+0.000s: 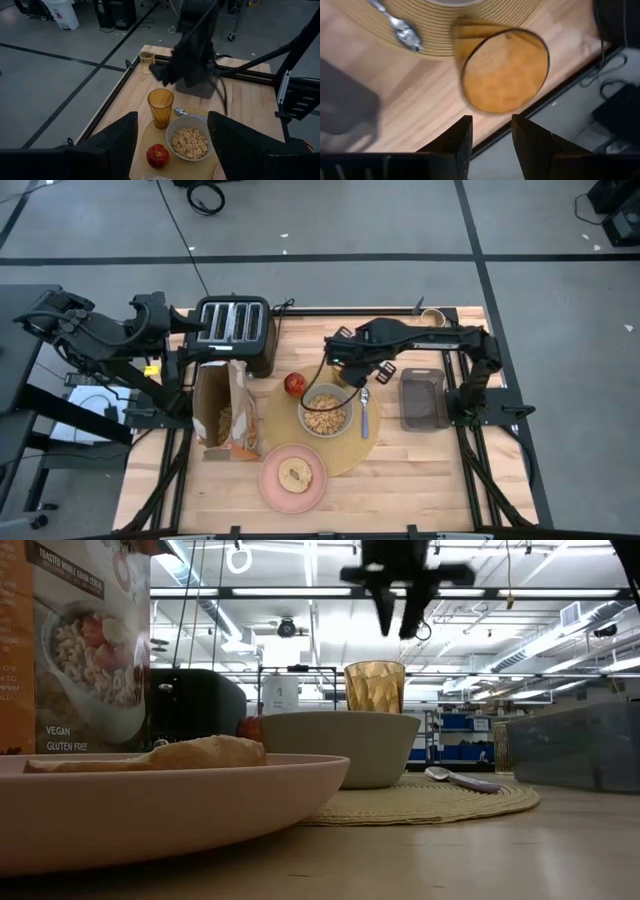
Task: Arrange a breakfast setting
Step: Adjust the gray bowl
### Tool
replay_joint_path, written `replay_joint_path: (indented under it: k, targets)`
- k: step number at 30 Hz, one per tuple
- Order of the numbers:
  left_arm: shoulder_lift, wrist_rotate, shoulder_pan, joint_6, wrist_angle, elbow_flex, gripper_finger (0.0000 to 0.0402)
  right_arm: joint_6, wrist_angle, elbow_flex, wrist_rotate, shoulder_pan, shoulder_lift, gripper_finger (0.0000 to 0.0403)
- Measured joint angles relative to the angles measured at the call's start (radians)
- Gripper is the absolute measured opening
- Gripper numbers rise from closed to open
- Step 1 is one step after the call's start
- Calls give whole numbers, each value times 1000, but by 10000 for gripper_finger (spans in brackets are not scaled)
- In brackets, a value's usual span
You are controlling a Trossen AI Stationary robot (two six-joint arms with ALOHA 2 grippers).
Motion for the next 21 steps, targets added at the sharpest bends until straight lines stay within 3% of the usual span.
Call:
replay_joint_path:
  k: [3, 7, 11, 14, 16, 21]
  targets:
    - [0, 0, 0, 0, 0, 0, 244, 126, -62, 8, -37, 31, -49, 142]
    - [0, 0, 0, 0, 0, 0, 244, 420, -74, -60, -280, 89, -126, 139]
    - [0, -3, 0, 12, 0, 0, 244, 563, 144, -270, -355, 191, -205, 133]
    - [1, -4, 0, 43, 0, 0, 244, 687, 406, -458, -331, 245, -251, 130]
    - [2, -4, 0, 46, 1, 0, 244, 747, 537, -563, -242, 260, -258, 130]
    - [2, -4, 0, 47, 2, 0, 244, 757, 666, -707, -59, 263, -206, 129]
